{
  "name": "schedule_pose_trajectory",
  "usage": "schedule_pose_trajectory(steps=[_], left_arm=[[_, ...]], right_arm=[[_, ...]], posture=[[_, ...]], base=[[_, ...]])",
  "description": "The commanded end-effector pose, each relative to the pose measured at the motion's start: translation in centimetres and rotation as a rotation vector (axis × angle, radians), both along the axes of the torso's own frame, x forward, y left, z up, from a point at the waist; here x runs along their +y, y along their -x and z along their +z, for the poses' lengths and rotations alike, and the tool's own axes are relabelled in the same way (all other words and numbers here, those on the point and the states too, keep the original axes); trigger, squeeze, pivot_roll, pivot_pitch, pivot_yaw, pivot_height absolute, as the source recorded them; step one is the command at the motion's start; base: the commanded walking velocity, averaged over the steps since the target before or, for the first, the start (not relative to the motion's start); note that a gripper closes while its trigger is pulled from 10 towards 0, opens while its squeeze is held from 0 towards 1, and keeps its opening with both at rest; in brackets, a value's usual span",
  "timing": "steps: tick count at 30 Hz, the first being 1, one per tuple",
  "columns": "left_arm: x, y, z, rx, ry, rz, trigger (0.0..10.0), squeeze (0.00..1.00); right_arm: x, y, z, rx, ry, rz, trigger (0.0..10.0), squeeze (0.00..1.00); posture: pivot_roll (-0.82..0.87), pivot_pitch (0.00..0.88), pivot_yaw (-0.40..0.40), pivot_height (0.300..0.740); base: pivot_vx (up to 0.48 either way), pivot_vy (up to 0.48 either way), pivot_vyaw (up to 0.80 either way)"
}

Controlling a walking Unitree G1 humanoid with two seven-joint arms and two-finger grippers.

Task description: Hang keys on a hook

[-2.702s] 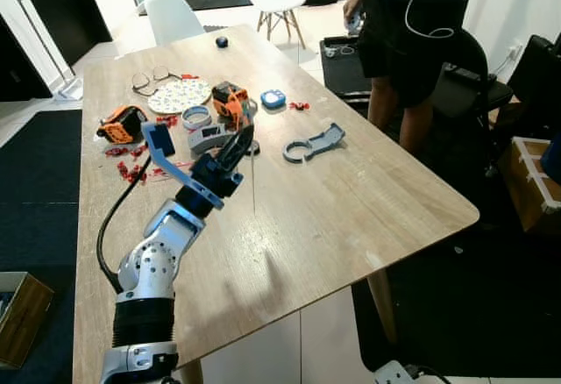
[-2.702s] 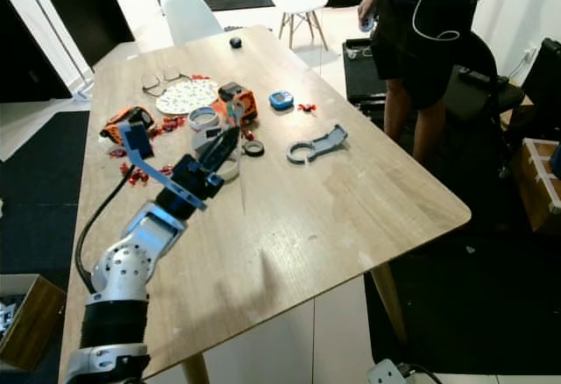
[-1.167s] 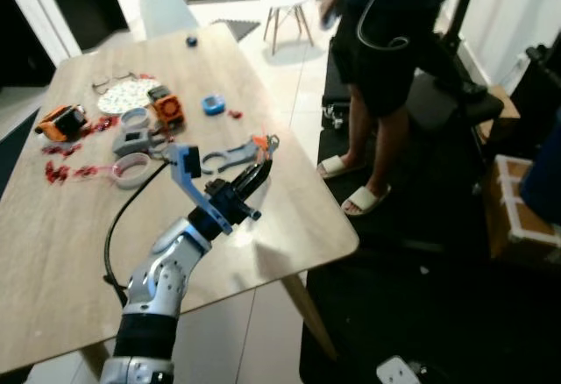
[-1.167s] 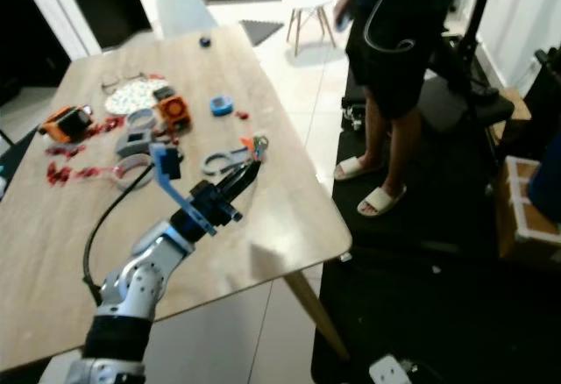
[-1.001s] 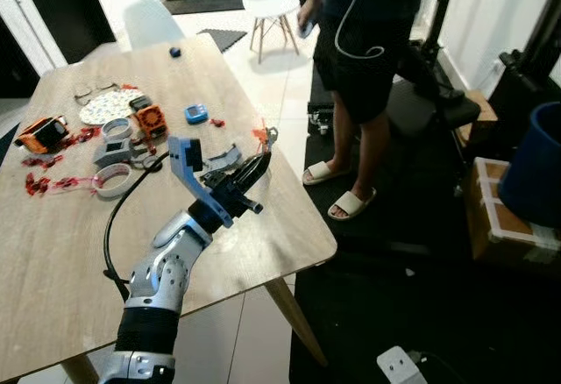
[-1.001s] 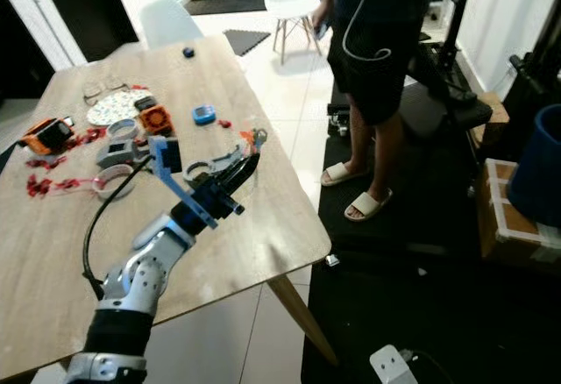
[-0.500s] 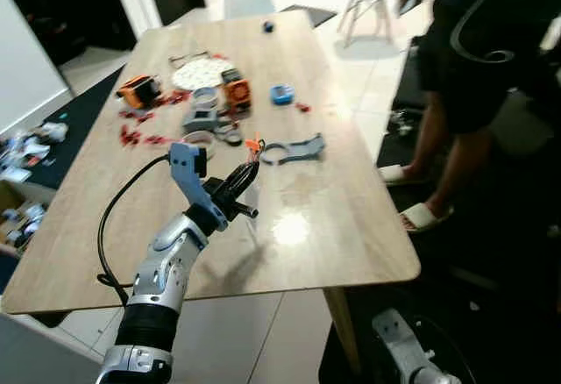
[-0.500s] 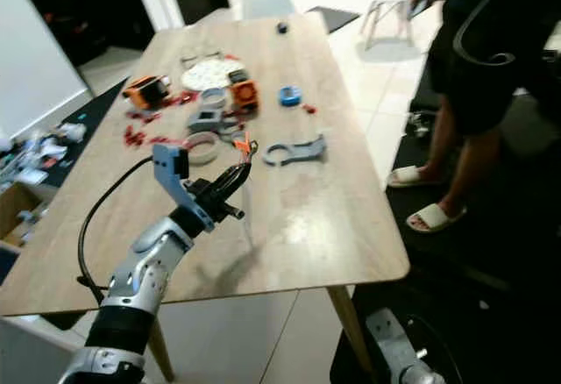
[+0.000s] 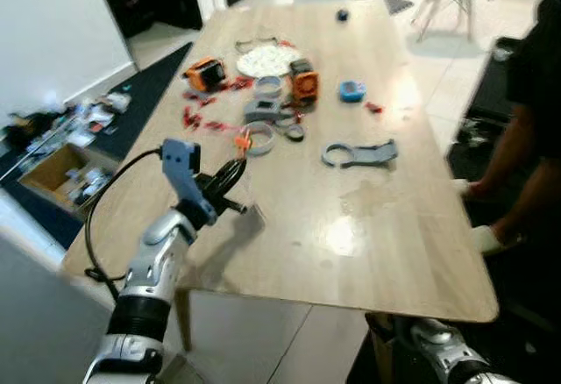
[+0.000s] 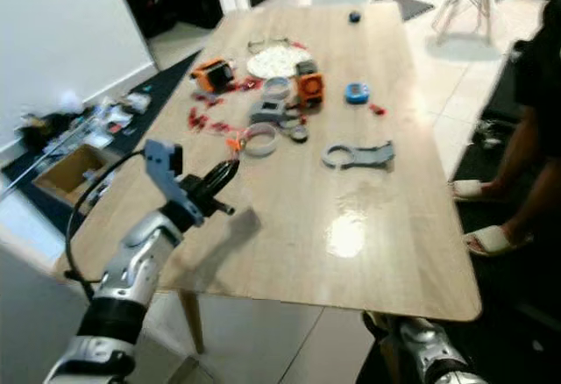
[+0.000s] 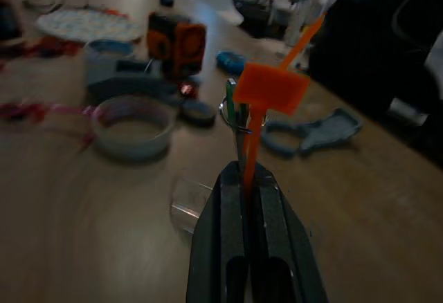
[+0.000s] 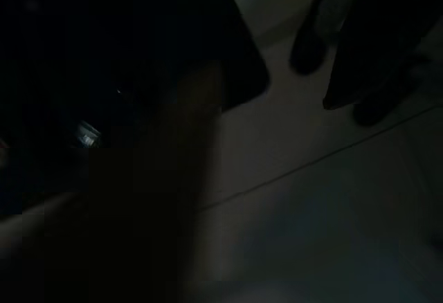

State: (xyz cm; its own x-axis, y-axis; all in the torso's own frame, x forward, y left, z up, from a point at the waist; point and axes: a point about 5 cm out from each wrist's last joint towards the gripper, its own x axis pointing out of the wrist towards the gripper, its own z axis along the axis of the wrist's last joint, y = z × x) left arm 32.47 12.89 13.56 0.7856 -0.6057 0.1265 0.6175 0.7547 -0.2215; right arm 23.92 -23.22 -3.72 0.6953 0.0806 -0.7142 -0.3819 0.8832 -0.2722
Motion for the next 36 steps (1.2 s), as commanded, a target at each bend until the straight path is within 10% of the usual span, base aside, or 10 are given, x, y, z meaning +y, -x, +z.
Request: schedule_pose_trajectory(steps=[1, 36], left_arm=[[0.3, 0.1, -0.3, 0.003, -0.013, 0.01, 10.0, 0.0], [0.0, 0.3, -1.3, 0.003, -0.073, -0.02, 10.0, 0.0]], right_arm=[[0.7, -0.1, -0.1, -0.006, -0.021, 0.025, 10.0, 0.0], [4.1, -3.5, 3.2, -0.145, -0.157, 0.333, 10.0, 0.0]], posture=[[-0.13, 0.052, 0.105, 0.74], [-0.13, 0.055, 0.107, 0.74]], base=[[0.0, 0.0, 0.79], [0.0, 0.0, 0.79]])
